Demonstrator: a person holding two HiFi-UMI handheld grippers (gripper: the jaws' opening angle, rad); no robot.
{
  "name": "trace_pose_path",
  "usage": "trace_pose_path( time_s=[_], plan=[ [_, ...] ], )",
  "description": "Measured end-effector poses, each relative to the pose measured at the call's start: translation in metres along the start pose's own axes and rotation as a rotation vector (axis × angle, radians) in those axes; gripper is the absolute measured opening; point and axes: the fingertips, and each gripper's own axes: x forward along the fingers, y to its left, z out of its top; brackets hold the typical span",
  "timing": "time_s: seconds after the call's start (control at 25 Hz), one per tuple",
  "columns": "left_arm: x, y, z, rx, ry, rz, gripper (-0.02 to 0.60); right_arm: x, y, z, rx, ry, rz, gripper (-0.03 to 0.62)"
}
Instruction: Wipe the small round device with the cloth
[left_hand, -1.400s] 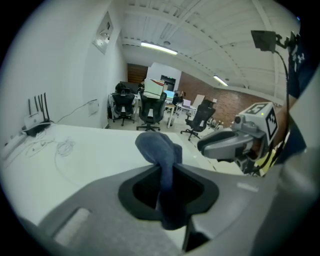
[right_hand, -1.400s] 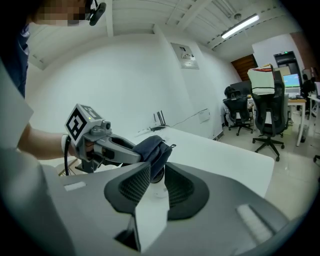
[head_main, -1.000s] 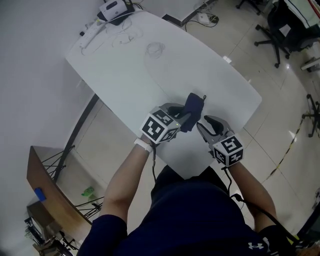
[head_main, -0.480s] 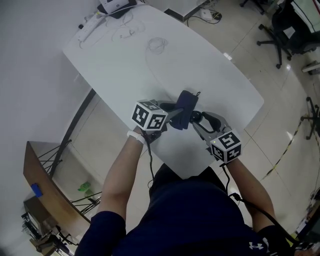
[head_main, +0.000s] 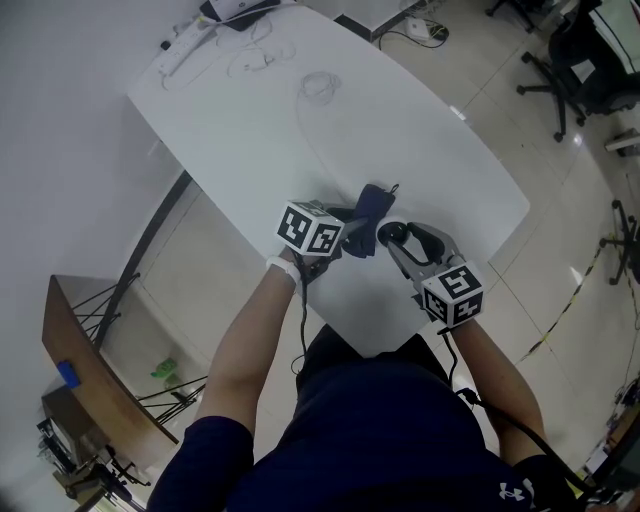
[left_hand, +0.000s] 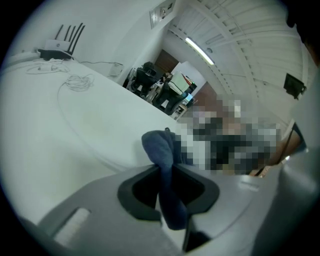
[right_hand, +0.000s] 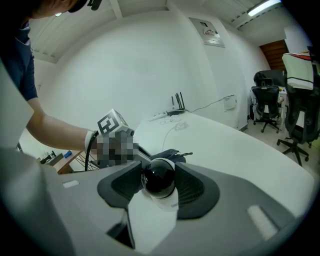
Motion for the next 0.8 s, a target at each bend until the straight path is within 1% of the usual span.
trace_pose_path(
  time_s=[0.2,0.24,0.32,0.4,0.48,0.52,0.56,0.64,0.72,0.8],
  plan=[
    [0.009,0.011,-0.009,0.097,0.074,0.132,0.069,0.001,-0.002,0.001,-0.018,0.005,-0.013,0.210],
    [0.011,0.014,-0.011,0.117,0.089,0.168,0.069,0.001,-0.002,0.002,-0.023,0.007,-0.015,0.210],
    [0.012,0.026,-0.015,0.161,0.110,0.271,0.071,0.002,-0.002,0.002,-0.036,0.011,-0.019,0.210],
    [0.009,0.035,-0.012,0.207,0.111,0.375,0.072,0.002,-0.002,0.001,-0.047,0.016,-0.022,0.210],
    [0.009,0.034,-0.010,0.229,0.094,0.426,0.072,0.002,-0.004,0.000,-0.052,0.022,-0.023,0.210],
    [0.006,0.033,-0.008,0.226,0.074,0.443,0.072,0.002,-0.005,0.000,-0.053,0.025,-0.023,0.210],
    [0.000,0.031,-0.006,0.207,0.044,0.453,0.072,0.002,-0.004,0.001,-0.056,0.026,-0.023,0.210],
    [-0.019,0.022,-0.001,0.113,-0.045,0.442,0.072,0.002,-0.004,0.005,-0.068,0.022,-0.027,0.210],
    [-0.044,0.010,0.005,-0.004,-0.153,0.407,0.072,0.000,-0.006,0.011,-0.081,0.006,-0.035,0.210],
    [-0.068,-0.004,0.011,-0.101,-0.265,0.361,0.072,-0.001,-0.010,0.021,-0.091,-0.012,-0.038,0.210]
  ],
)
